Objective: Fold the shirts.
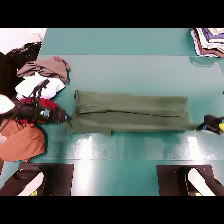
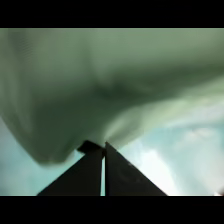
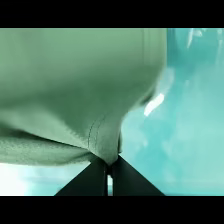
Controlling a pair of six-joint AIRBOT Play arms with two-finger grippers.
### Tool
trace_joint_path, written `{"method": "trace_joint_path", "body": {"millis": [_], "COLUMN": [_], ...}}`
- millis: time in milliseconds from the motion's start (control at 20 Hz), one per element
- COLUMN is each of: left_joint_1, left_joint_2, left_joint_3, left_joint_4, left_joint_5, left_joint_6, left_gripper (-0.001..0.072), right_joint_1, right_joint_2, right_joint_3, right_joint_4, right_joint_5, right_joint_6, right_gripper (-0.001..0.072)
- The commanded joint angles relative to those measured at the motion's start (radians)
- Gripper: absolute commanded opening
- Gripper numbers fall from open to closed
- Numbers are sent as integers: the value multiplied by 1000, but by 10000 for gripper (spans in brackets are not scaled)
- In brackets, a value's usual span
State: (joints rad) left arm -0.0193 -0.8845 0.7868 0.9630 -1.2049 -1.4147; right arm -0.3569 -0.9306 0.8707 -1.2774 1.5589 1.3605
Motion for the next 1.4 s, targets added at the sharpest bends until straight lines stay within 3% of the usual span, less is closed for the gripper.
{"method": "trace_joint_path", "body": {"millis": [0,250,400,450,500,550,600,900,950,1000,1050,1150,1350], "left_joint_1": [0,0,1,0,1,1,1,0,0,0,-2,-18,-94], "left_joint_2": [-249,-584,-669,-673,-673,-673,-673,-669,-669,-669,-669,-669,-670], "left_joint_3": [142,377,474,489,502,516,535,634,634,634,634,634,634], "left_joint_4": [2,-6,-6,-6,-5,-5,-5,-6,-5,-6,-7,-7,-5], "left_joint_5": [162,201,214,230,238,241,231,54,34,18,6,-3,19], "left_joint_6": [54,64,61,60,60,57,52,54,54,62,62,61,61], "left_gripper": [29,30,30,33,186,498,641,638,436,168,39,39,39], "right_joint_1": [1,45,102,117,128,137,139,36,6,-20,-44,-80,-85], "right_joint_2": [-202,-473,-582,-608,-632,-652,-665,-666,-666,-666,-667,-685,-755], "right_joint_3": [147,326,420,450,485,520,552,533,502,470,435,379,325], "right_joint_4": [89,160,160,161,161,160,160,160,161,161,162,197,366], "right_joint_5": [-71,-99,-163,-180,-190,-187,-178,-61,-59,-64,-72,-81,-97], "right_joint_6": [10,11,11,11,11,11,6,-94,-100,-116,-138,-179,-266], "right_gripper": [19,20,21,61,320,493,495,492,493,492,494,602,591]}}
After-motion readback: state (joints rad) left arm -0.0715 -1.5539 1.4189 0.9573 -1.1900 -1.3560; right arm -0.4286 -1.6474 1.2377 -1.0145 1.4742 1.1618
